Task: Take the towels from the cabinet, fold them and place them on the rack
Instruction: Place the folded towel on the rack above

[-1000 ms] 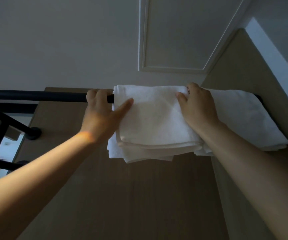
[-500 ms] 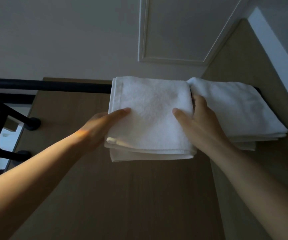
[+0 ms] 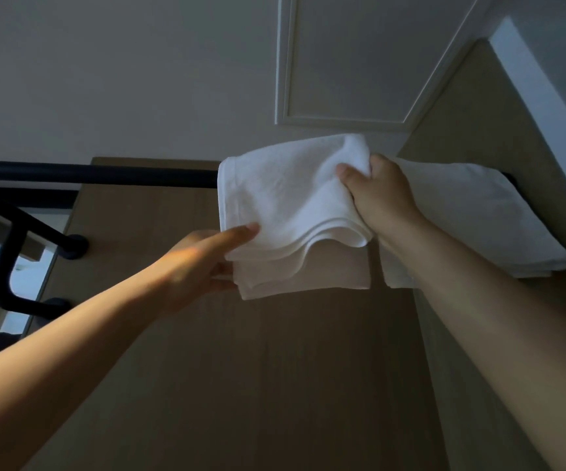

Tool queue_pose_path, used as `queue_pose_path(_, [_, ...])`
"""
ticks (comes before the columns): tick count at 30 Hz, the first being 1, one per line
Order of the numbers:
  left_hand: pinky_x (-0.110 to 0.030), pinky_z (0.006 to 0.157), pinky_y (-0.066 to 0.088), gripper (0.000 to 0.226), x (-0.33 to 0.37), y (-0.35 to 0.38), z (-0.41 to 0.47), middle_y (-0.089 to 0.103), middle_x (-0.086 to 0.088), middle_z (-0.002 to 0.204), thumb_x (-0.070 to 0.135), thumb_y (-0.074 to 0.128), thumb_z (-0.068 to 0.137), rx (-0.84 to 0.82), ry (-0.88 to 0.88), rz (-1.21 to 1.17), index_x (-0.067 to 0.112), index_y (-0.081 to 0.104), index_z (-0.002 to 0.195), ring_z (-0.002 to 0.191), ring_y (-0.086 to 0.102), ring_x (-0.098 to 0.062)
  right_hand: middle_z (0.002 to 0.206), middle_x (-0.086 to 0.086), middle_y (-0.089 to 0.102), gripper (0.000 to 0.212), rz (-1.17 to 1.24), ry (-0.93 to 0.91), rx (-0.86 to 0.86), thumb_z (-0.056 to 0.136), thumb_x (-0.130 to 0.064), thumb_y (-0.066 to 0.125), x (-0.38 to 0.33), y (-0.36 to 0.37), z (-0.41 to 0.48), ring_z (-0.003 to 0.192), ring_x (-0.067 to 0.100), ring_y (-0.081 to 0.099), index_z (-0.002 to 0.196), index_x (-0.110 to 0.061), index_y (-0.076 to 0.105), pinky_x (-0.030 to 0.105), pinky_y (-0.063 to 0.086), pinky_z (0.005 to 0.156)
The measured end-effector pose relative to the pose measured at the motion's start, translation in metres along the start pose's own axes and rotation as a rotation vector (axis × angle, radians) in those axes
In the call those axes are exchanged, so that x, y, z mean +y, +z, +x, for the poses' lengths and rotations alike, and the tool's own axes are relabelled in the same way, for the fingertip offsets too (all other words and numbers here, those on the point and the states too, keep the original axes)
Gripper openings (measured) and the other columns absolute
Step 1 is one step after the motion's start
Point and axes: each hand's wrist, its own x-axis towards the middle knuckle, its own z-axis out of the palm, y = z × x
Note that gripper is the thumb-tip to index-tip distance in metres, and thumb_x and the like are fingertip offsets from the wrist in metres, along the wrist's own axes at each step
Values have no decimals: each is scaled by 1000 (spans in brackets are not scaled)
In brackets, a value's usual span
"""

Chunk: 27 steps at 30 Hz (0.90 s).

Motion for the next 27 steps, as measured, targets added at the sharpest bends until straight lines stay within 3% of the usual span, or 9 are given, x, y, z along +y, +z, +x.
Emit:
queue_pose_path(4, [-35,80,57,55,-3,7,-9,74,-6,105,50,69,77,2,-8,-56,14,62,118,97,71,-23,107,-1,66,25,78,25,-77,98,-35,56,9,-1,-12,97,15,64,114,-16,60,31,51,84])
queue_pose_path(8, [-35,63,58,45,-3,7,-10,75,-7,100,56,51,87,99,-32,-230,23,63,114,89,73,-24,114,-4,67,37,98,51,-186,96,-38,58,16,-12,-24,102,12,65,127,-17,57,34,54,91])
queue_pose_path(11, [-39,59,58,49,-5,5,-11,75,-9,95,57,37,96,122,-78,-327,21,65,114,80,73,-27,116,-8,67,48,186,136,-292,90,-42,66,22,-24,-34,100,9,68,132,-22,54,28,56,81])
queue_pose_path(15, [-43,67,60,39,-8,6,-14,74,-12,98,42,44,97,75,-116,-372,11,64,112,85,73,-28,114,-7,68,47,231,257,-463,86,-31,71,32,-38,-48,96,10,69,129,-24,54,18,54,61])
queue_pose_path(17, [-40,67,61,34,-11,7,-14,74,-12,97,34,51,94,69,-105,-398,6,65,109,83,73,-25,112,-8,65,42,167,241,-445,89,-24,69,35,-40,-53,96,9,65,128,-25,52,18,54,63])
queue_pose_path(20, [-34,68,61,30,-15,6,-14,73,-14,96,23,60,80,49,-48,-373,1,67,99,81,72,-22,118,-5,62,40,51,204,-421,92,-21,67,38,-39,-58,106,14,61,129,-22,50,35,54,90])
queue_pose_path(22, [-41,83,59,35,-16,4,-13,71,-20,104,18,63,74,50,-19,-294,-2,67,101,94,69,-27,123,-2,60,40,4,191,-405,93,-20,66,39,-39,-60,110,17,59,129,-21,49,42,51,98])
queue_pose_path(24, [-44,87,55,39,-16,3,-12,69,-21,108,20,64,74,60,-18,-275,-4,66,106,98,67,-30,125,-6,58,46,-59,144,-366,92,-24,67,39,-39,-63,111,15,58,133,-21,47,35,51,93])
queue_pose_path(27, [-35,65,60,38,-17,3,-15,73,-11,98,29,63,75,46,-24,-294,3,67,103,85,71,-22,134,-12,45,72,-334,-96,-184,87,-31,72,31,-35,-82,121,8,46,147,-23,33,19,38,93])
